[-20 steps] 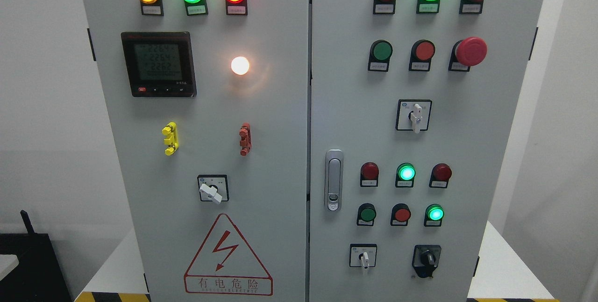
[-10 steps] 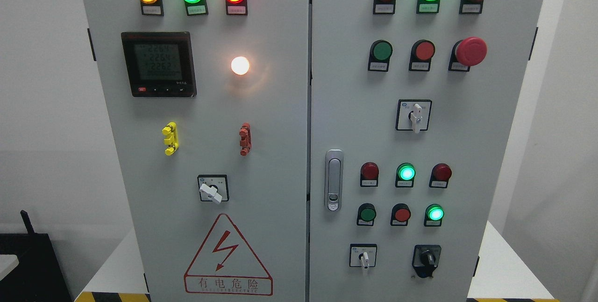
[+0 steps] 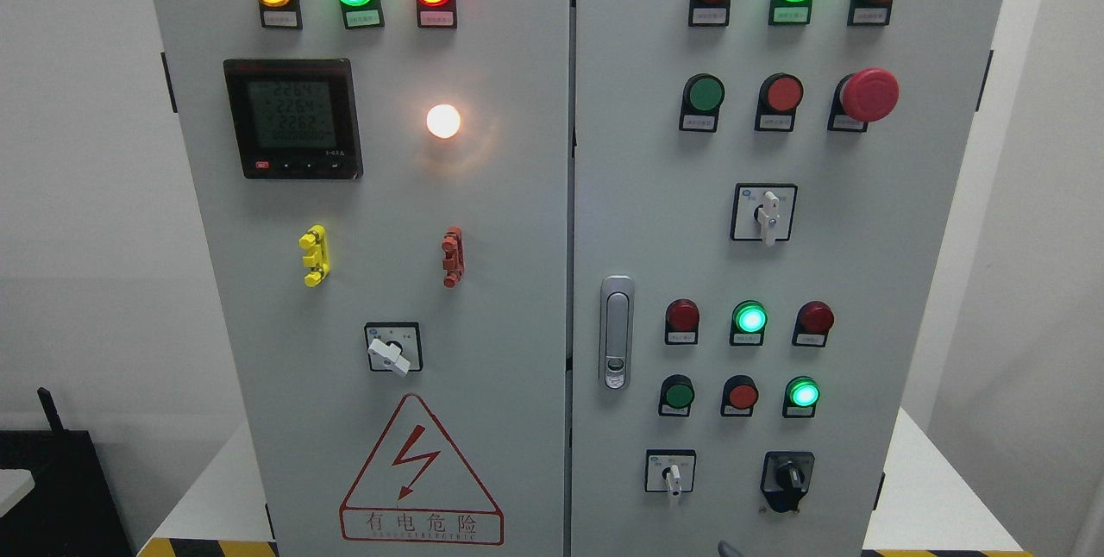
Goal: Release door handle
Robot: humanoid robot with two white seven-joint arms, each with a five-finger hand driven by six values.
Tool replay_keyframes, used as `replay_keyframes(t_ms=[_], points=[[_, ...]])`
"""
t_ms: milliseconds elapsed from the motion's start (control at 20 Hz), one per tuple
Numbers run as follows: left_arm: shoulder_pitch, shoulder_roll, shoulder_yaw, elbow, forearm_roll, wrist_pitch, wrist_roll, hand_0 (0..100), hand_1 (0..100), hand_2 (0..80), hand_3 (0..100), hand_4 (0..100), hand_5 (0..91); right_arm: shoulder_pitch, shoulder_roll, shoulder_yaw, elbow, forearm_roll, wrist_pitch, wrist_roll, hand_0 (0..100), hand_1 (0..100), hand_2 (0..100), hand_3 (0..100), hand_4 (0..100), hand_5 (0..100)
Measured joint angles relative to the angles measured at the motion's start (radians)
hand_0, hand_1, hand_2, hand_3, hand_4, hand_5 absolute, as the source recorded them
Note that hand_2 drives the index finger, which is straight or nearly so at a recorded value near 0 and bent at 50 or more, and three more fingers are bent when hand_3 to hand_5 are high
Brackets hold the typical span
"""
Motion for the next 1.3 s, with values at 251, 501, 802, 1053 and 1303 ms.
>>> replay_keyframes(t_ms=[251, 501, 802, 1053, 1303], points=[[0.000, 0.000, 0.003, 0.000, 0.000, 0.000, 0.000, 12, 39, 0.0, 0, 0, 0.0, -0.098, 0.001, 0.011, 0.028, 0.248, 0.126, -0.041, 26, 46, 0, 100, 94, 100], [0.000, 0.000, 0.005, 0.000, 0.000, 0.000, 0.000, 12, 39, 0.0, 0, 0, 0.0, -0.206, 0.002, 0.033, 0.065, 0.411, 0.214, -0.047, 26, 46, 0, 100, 100, 100], [0.000, 0.000, 0.007, 0.000, 0.000, 0.000, 0.000, 12, 39, 0.0, 0, 0, 0.0, -0.305, 0.002, 0.066, 0.107, 0.513, 0.288, -0.016, 27, 44, 0, 100, 100, 100], [0.000, 0.000, 0.008, 0.000, 0.000, 0.000, 0.000, 12, 39, 0.0, 0, 0, 0.0, -0.360, 0.003, 0.095, 0.142, 0.556, 0.325, 0.008, 28, 43, 0, 100, 100, 100], [0.000, 0.000, 0.008, 0.000, 0.000, 0.000, 0.000, 12, 39, 0.0, 0, 0, 0.0, -0.394, 0.004, 0.114, 0.169, 0.584, 0.343, 0.042, 29, 42, 0, 100, 100, 100]])
